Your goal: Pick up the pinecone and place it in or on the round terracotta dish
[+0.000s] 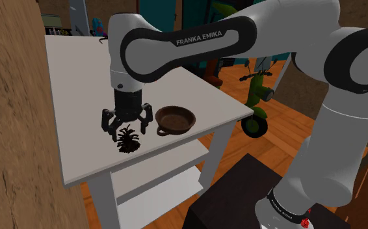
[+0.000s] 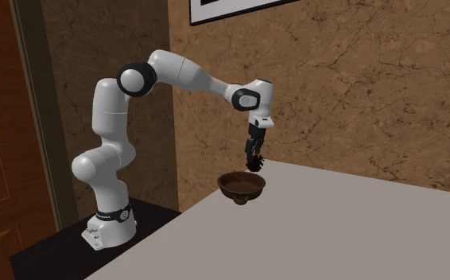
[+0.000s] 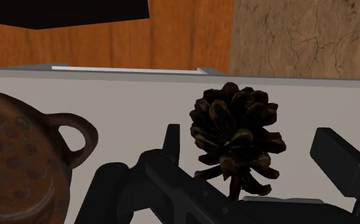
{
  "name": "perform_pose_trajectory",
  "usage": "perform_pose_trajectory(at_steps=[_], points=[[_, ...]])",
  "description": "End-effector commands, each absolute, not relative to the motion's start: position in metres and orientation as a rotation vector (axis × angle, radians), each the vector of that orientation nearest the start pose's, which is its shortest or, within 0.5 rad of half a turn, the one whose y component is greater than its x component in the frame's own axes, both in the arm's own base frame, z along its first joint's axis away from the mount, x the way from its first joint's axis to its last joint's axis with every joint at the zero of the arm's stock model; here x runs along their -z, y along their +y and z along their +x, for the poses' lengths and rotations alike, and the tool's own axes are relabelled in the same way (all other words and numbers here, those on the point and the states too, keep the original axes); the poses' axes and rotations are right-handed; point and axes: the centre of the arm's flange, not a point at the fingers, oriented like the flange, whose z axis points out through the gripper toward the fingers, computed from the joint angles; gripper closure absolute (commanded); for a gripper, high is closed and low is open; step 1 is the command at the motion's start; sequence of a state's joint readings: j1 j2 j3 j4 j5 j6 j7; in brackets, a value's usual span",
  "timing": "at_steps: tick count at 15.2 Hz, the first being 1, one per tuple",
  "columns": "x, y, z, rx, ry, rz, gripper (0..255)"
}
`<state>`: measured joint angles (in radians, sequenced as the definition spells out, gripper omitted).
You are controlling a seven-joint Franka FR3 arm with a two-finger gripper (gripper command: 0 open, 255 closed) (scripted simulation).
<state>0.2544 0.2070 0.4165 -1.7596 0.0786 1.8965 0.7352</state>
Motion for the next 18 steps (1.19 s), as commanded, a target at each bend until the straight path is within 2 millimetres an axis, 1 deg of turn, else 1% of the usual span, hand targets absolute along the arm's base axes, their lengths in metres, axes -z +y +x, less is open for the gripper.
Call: perform_pose_trajectory(at_steps=[1, 6, 7, 16, 18], points=[[-0.451, 0.372, 0.483, -0.217, 0.148, -3.045, 0], [-0.451, 0.372, 0.483, -0.217, 0.148, -3.045, 0], [-0.451, 0.372, 0.483, -0.217, 0.148, -3.045, 255], [-0.451, 0.372, 0.483, -0.217, 0.148, -3.045, 255], [-0.461, 0.372, 0.483, -0.217, 0.148, -3.045, 255]])
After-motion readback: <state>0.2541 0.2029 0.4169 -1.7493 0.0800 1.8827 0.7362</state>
